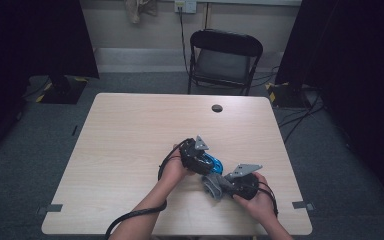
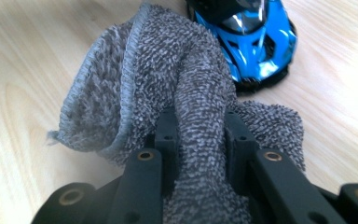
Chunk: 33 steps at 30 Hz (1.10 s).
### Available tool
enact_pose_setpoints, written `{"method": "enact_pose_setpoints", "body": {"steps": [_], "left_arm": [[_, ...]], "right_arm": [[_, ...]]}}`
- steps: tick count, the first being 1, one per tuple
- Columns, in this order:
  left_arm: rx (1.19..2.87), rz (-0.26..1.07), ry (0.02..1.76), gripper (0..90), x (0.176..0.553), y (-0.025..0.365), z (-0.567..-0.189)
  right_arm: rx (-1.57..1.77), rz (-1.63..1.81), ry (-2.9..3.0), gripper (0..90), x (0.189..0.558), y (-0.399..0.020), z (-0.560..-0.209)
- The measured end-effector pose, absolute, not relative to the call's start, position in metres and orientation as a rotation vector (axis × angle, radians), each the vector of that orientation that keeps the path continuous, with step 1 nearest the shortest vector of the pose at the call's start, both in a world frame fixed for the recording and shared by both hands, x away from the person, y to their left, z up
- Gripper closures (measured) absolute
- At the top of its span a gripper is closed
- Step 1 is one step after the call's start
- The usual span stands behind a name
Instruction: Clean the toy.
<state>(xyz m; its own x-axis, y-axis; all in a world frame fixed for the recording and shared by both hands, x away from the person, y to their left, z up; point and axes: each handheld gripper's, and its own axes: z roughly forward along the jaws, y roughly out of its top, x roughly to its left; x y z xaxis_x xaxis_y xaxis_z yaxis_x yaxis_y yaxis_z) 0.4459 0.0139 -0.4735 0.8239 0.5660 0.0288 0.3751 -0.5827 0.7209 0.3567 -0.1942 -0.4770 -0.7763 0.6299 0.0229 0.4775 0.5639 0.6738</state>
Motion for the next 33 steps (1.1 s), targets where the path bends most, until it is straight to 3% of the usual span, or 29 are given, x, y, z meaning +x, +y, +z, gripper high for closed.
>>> {"method": "enact_pose_setpoints", "body": {"steps": [33], "left_arm": [[2.258, 0.341, 0.678, 16.8, 0.445, 0.014, -0.474]], "right_arm": [[1.019, 0.942, 2.52, 72.1, 0.37, -0.194, -0.476]]}}
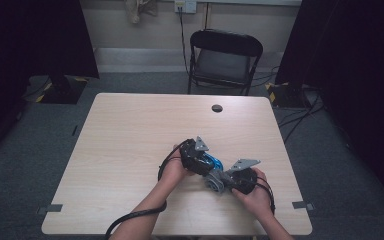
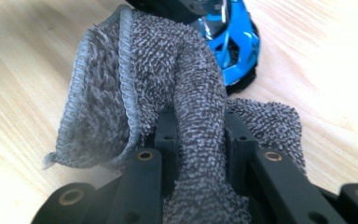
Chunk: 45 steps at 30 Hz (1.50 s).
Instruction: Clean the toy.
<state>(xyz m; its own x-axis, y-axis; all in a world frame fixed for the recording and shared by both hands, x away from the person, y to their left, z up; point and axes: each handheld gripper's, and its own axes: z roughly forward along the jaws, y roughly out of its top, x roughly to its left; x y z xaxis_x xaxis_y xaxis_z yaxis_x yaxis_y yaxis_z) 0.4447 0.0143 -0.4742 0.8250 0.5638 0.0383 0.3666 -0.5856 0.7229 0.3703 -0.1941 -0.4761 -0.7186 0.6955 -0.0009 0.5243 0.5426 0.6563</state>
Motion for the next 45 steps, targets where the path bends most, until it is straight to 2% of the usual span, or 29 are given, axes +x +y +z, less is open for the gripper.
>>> {"method": "enact_pose_setpoints", "body": {"steps": [20, 45], "left_arm": [[2.255, 0.336, 0.681, 16.8, 0.444, 0.014, -0.474], [2.261, 0.347, 0.675, 16.8, 0.443, 0.012, -0.474]], "right_arm": [[1.151, 0.928, 2.424, 72.1, 0.394, -0.214, -0.478], [1.25, 0.909, 2.317, 71.7, 0.429, -0.211, -0.481]]}}
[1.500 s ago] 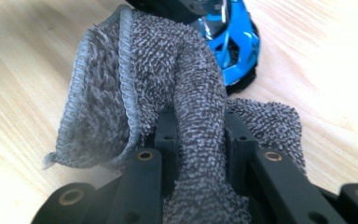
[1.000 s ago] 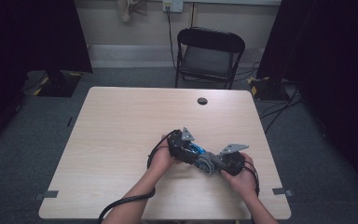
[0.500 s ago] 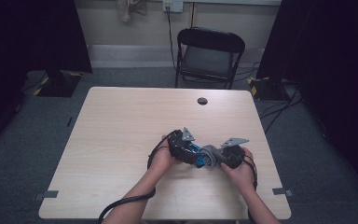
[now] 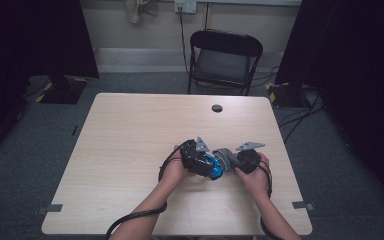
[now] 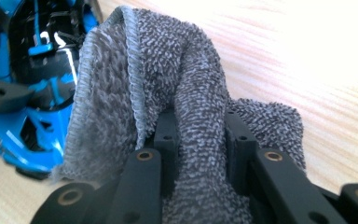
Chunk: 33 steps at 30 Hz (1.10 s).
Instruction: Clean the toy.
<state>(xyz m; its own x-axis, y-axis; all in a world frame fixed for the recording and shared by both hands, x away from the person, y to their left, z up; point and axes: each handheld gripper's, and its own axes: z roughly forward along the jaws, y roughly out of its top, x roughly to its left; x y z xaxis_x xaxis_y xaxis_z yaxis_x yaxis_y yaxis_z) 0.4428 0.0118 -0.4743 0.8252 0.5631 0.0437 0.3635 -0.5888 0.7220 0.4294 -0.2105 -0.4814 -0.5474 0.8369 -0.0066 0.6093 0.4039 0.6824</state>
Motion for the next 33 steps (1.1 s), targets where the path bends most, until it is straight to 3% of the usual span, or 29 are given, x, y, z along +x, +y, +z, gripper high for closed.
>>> {"method": "enact_pose_setpoints", "body": {"steps": [18, 33], "left_arm": [[2.261, 0.324, 0.651, 17.3, 0.443, 0.012, -0.474], [2.256, 0.327, 0.656, 17.3, 0.443, 0.013, -0.474]], "right_arm": [[1.32, 0.931, 2.252, 71.2, 0.445, -0.211, -0.474], [1.174, 1.052, 2.32, 71.1, 0.4, -0.228, -0.451]]}}
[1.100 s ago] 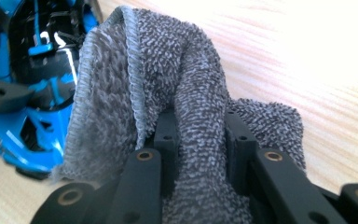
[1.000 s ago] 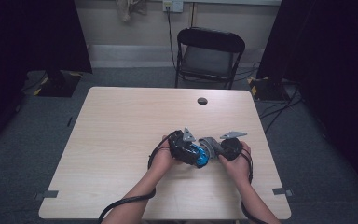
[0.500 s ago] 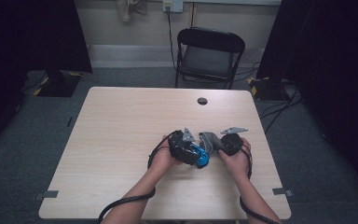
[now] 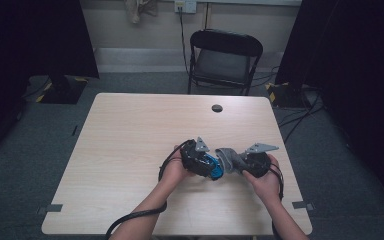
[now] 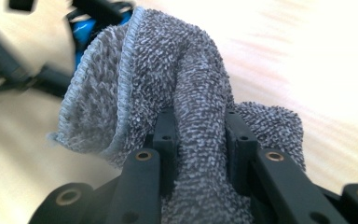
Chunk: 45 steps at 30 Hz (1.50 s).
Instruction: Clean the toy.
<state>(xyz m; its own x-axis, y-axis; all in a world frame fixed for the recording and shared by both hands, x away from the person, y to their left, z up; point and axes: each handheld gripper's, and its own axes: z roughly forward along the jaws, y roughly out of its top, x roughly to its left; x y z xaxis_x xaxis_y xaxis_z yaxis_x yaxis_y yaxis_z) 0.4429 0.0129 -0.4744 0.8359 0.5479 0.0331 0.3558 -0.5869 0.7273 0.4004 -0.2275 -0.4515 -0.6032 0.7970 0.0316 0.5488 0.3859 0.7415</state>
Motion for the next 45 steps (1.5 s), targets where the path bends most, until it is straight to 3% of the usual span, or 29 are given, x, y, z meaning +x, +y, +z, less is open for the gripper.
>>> {"method": "enact_pose_setpoints", "body": {"steps": [17, 45], "left_arm": [[2.237, 0.317, 0.681, 18.4, 0.443, 0.014, -0.474], [2.237, 0.331, 0.678, 18.4, 0.442, 0.013, -0.475]], "right_arm": [[1.002, 1.022, 2.548, 71.0, 0.35, -0.206, -0.47], [1.018, 0.967, 2.522, 70.8, 0.363, -0.195, -0.478]]}}
